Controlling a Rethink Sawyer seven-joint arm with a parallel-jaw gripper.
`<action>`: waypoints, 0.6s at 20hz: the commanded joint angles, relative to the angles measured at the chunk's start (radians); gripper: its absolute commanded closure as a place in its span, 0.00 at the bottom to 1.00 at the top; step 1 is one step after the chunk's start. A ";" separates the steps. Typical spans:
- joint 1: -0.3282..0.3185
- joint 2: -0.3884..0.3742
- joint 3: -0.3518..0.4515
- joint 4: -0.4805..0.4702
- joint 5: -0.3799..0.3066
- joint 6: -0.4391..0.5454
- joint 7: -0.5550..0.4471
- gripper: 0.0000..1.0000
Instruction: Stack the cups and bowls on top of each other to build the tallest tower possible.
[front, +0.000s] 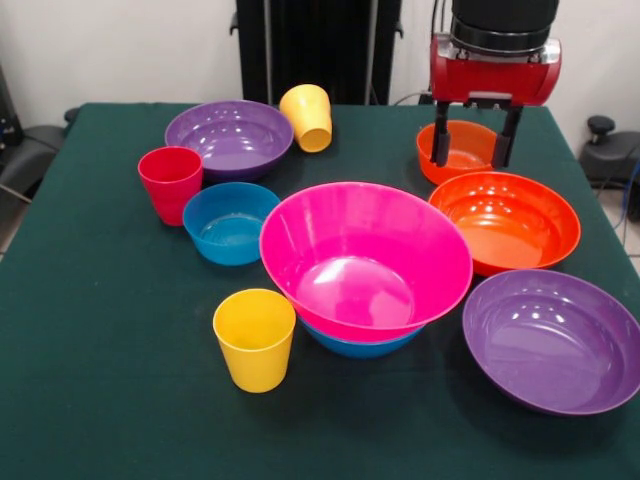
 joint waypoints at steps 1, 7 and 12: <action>0.042 0.071 0.015 0.057 -0.068 -0.038 0.079 0.00; 0.078 0.076 -0.005 0.081 -0.040 -0.049 0.131 0.00; 0.110 0.076 -0.028 0.097 -0.015 -0.062 0.171 0.00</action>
